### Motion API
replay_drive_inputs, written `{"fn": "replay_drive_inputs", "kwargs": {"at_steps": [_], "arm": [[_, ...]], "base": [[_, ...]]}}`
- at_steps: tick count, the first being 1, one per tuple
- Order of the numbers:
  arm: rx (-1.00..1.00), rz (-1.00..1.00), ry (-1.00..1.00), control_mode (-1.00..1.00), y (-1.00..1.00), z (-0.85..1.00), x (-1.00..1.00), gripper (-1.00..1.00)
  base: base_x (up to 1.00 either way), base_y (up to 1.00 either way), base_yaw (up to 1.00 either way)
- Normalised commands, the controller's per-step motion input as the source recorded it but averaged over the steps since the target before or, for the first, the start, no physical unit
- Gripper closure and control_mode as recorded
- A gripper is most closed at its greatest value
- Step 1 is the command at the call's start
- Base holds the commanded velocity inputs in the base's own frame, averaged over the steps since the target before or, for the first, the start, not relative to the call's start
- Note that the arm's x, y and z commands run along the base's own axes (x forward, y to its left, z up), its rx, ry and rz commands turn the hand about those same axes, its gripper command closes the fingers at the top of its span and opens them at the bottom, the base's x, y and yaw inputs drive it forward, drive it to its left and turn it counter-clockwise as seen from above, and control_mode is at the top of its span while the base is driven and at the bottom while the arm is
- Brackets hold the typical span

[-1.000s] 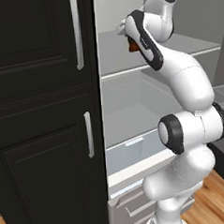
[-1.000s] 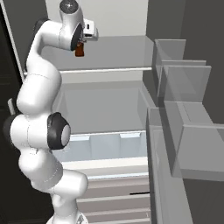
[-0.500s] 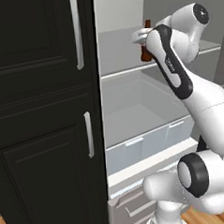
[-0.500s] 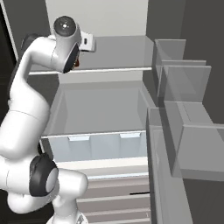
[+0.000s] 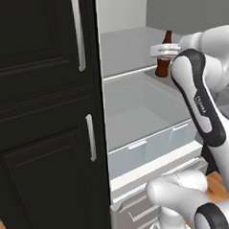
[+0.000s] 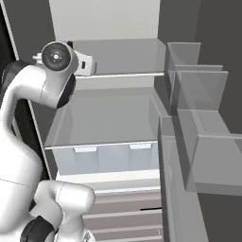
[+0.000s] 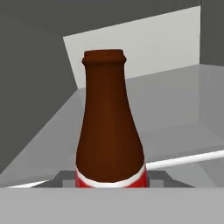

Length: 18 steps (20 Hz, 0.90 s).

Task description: Open the fridge, grab two sodas, and place both sodas inside the bowl with ice on the dining counter.

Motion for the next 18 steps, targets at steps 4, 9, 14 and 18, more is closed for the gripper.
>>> {"fn": "replay_drive_inputs", "kwargs": {"at_steps": [4, 9, 14, 18], "arm": [[0.04, 0.0, -0.04, -1.0, -0.09, 0.0, -1.0, 1.0], [0.04, 0.0, -0.07, -1.0, -0.16, 0.0, -1.0, 1.0], [0.03, 0.0, -0.04, -1.0, -0.12, 0.0, -1.0, 1.0], [0.0, 0.0, -0.01, -1.0, -0.03, -0.02, -1.0, 1.0]], "base": [[0.0, 0.0, 0.0], [0.0, 0.0, 0.0], [0.0, 0.0, 0.0], [0.0, 0.0, 0.0]]}}
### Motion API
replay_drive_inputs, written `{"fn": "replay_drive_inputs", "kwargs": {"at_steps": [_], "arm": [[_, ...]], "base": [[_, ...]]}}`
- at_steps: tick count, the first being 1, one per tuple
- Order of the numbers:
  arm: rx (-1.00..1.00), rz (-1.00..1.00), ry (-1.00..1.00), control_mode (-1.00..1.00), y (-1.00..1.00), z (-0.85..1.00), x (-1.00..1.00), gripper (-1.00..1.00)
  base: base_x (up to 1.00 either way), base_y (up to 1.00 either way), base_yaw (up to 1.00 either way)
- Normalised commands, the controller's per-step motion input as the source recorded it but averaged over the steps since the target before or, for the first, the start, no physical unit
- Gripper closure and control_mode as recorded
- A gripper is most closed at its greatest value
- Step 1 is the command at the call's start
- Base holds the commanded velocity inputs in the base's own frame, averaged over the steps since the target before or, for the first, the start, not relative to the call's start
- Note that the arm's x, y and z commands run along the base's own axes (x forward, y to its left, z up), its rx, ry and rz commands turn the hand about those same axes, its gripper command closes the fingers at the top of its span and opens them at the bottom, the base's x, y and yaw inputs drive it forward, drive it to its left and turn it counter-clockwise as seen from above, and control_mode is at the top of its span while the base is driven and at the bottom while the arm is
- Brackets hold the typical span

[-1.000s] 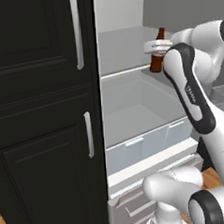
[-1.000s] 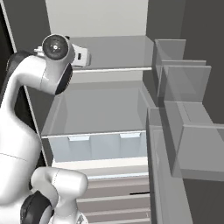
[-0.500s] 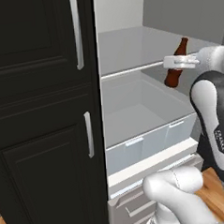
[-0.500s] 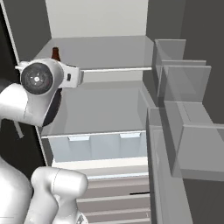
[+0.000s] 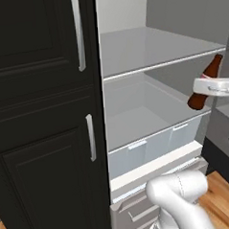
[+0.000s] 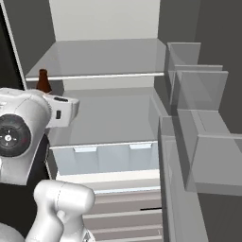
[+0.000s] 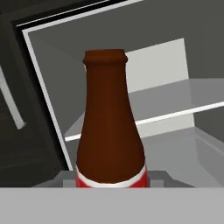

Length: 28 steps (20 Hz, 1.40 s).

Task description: Open the fridge, grab two sodas, and place both sodas inside the bowl with ice on the dining counter.

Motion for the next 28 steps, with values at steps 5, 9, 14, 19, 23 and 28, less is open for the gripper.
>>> {"fn": "replay_drive_inputs", "kwargs": {"at_steps": [5, 9, 14, 19, 23, 28], "arm": [[0.0, 0.0, 0.0, -1.0, 0.0, -0.23, -0.97, 1.0], [-0.01, 0.0, 0.0, 1.0, 0.02, -0.08, -0.22, 1.0], [0.0, 0.0, 0.0, 1.0, 0.0, 0.0, 0.0, 1.0], [0.0, 0.0, 0.0, 1.0, 0.0, 0.0, 0.0, 1.0], [0.0, 0.0, 0.0, 1.0, 0.0, 0.0, 0.0, 1.0], [0.0, 0.0, 0.0, 1.0, 0.0, 0.0, 0.0, 1.0]], "base": [[0.0, 0.0, 0.0], [-0.74, 0.0, 0.0], [-1.0, 0.02, 0.0], [-1.0, 0.15, -0.01], [-1.0, 0.27, -0.03], [-1.0, 0.34, -0.05]]}}
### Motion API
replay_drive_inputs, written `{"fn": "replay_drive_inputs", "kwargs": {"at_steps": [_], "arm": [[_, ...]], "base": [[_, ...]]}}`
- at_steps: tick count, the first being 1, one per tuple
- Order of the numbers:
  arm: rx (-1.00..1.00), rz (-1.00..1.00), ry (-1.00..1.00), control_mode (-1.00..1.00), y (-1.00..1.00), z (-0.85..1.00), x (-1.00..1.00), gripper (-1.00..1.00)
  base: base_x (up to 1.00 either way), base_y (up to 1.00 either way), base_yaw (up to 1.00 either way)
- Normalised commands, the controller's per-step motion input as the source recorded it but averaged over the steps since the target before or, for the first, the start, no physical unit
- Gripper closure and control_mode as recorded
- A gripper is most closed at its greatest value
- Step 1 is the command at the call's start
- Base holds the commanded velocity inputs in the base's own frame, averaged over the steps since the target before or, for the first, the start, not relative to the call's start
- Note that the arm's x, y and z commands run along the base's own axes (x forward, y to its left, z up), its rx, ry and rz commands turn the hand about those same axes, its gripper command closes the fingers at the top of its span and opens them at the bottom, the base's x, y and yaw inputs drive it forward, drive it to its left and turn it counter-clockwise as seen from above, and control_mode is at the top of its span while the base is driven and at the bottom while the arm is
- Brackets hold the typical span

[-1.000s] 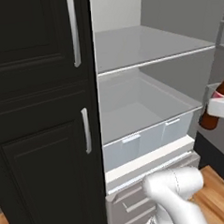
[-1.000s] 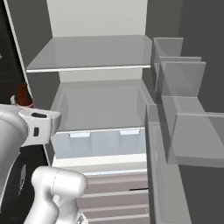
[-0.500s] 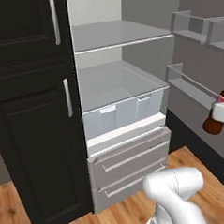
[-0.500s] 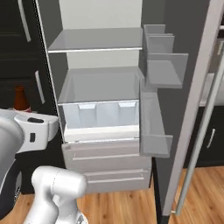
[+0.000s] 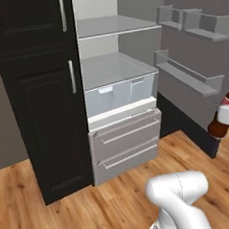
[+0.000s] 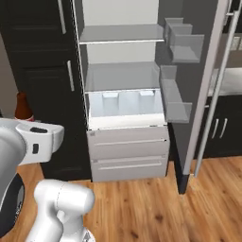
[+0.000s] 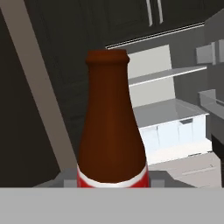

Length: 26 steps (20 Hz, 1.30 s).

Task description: Open the fridge, grab two sodas, and place both sodas inside the bowl with ice on the dining counter.

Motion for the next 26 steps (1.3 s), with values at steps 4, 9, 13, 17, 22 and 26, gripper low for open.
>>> {"fn": "replay_drive_inputs", "kwargs": {"at_steps": [4, 9, 13, 17, 22, 26], "arm": [[0.0, 0.0, 0.0, 1.0, 0.0, 0.0, 0.0, 1.0], [0.0, 0.0, 0.0, 1.0, 0.0, 0.0, 0.0, 1.0], [0.0, 0.0, 0.0, 1.0, 0.0, 0.0, 0.0, 1.0], [0.0, 0.0, 0.0, 1.0, 0.0, 0.0, 0.0, 1.0], [0.0, 0.0, 0.0, 1.0, 0.0, 0.0, 0.0, 1.0], [0.0, 0.0, 0.0, 1.0, 0.0, 0.0, 0.0, 1.0]], "base": [[-1.0, 0.16, -0.04], [-1.0, 0.0, -0.07], [-1.0, -0.05, -0.11], [-1.0, -0.17, -0.1], [-1.0, -0.25, -0.09], [-1.0, -0.36, -0.09]]}}
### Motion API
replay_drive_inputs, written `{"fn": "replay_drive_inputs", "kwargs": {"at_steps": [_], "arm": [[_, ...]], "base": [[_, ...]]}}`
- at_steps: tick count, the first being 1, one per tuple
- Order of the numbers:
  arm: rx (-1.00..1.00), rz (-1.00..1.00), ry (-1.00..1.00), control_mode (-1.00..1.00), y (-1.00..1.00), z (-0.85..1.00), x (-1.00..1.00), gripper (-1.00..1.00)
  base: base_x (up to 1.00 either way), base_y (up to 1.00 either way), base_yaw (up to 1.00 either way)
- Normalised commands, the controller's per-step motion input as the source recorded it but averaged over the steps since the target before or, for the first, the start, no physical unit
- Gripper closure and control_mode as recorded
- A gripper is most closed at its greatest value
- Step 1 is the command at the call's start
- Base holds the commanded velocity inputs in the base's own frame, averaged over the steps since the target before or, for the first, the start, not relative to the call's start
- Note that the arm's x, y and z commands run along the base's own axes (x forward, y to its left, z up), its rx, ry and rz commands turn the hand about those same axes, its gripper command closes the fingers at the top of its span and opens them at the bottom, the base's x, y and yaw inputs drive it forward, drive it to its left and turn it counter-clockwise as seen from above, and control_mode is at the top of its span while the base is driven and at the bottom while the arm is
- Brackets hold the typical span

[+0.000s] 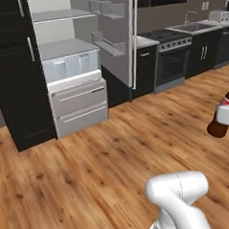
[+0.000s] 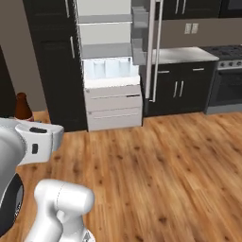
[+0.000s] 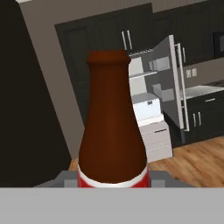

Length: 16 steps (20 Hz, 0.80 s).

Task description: Open the fridge, grab two sodas, and place both sodas inside the bowl with ice on the dining counter.

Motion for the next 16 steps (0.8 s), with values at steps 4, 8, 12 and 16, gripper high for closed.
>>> {"fn": "replay_drive_inputs", "kwargs": {"at_steps": [4, 8, 12, 16], "arm": [[0.0, 0.0, 0.0, 1.0, 0.0, 0.0, 0.0, 1.0], [0.0, 0.0, 0.0, 1.0, 0.0, 0.0, 0.0, 1.0], [0.0, 0.0, 0.0, 1.0, 0.0, 0.0, 0.0, 1.0], [0.0, 0.0, 0.0, 1.0, 0.0, 0.0, 0.0, 1.0]], "base": [[-1.0, -0.52, -0.09], [-1.0, -0.64, -0.1], [-0.86, -0.87, -0.1], [-0.51, -1.0, -0.07]]}}
